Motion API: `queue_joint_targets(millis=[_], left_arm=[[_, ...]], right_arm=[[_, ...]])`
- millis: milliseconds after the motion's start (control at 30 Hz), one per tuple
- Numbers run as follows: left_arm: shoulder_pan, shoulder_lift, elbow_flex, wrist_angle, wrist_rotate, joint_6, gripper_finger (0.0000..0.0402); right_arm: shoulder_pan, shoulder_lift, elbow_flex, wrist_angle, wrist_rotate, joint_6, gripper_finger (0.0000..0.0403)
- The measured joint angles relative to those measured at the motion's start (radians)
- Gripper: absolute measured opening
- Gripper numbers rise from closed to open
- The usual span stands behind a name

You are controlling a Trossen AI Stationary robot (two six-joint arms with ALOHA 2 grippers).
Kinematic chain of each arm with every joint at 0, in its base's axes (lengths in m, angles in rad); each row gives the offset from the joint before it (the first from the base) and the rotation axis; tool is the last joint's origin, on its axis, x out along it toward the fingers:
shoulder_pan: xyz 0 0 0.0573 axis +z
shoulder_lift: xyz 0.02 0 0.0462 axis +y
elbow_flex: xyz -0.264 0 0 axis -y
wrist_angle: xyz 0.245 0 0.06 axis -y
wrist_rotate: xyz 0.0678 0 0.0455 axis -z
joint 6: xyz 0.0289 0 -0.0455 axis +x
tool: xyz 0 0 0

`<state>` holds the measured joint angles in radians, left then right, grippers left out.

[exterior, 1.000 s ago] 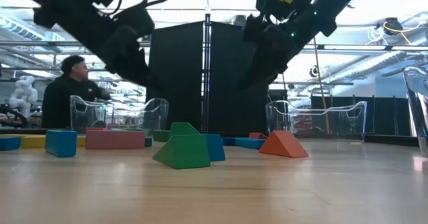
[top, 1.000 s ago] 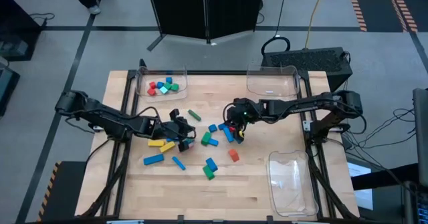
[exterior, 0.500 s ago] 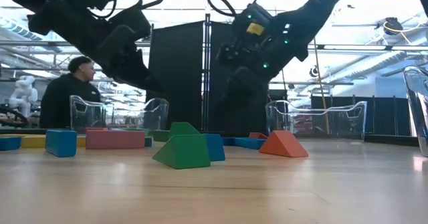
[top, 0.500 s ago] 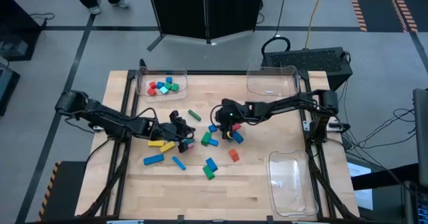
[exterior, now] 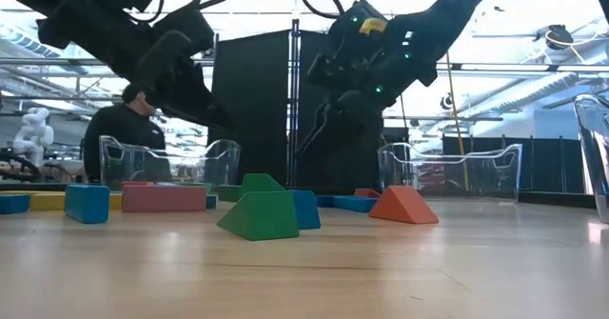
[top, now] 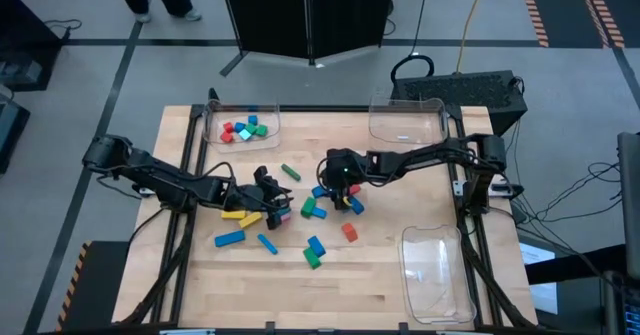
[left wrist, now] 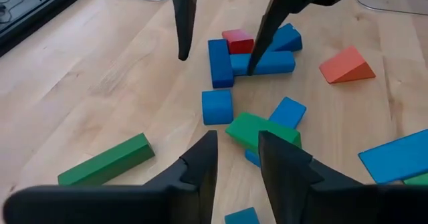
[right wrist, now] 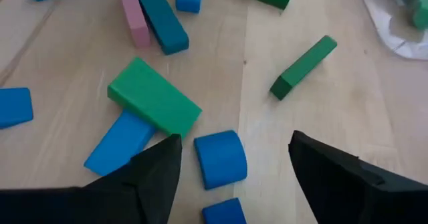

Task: Sort blocks by size
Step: Put the blue half-circle block into the top left transparent bin

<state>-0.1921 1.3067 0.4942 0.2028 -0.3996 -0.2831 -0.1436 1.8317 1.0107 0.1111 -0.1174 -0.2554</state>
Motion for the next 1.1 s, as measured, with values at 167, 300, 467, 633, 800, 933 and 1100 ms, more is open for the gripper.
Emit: queue_joint_targets(millis=[167,300,467,633,800,933,1100], left_arm=[[0.000,0.000,0.000,-0.003,-0.011,0.031,0.0114],[-0.001,0.016,-0.010,-0.004,-0.036,0.030,0.0114],[0.000,0.069,-0.013,0.005,-0.051,0.028,0.0115],[0.000,0.134,-0.013,0.070,-0.086,0.030,0.0115],[0.000,0.177,-0.013,0.132,-0.103,0.033,0.0115],[0.000,0.188,-0.013,0.136,-0.110,0.029,0.0138],[0.000,0.188,-0.013,0.134,-0.111,0.031,0.0188]], right_arm=[[-0.013,0.055,0.000,0.020,-0.020,0.007,0.0261],[-0.014,0.126,-0.001,0.043,-0.019,0.008,0.0261],[-0.021,0.146,0.000,0.053,-0.023,0.011,0.0260],[-0.028,0.146,0.000,0.048,-0.041,0.012,0.0245],[-0.028,0.146,0.000,0.045,-0.073,0.031,0.0189],[-0.027,0.147,0.000,0.052,-0.076,0.034,0.0146],[-0.027,0.148,0.000,0.067,-0.072,0.034,0.0120]])
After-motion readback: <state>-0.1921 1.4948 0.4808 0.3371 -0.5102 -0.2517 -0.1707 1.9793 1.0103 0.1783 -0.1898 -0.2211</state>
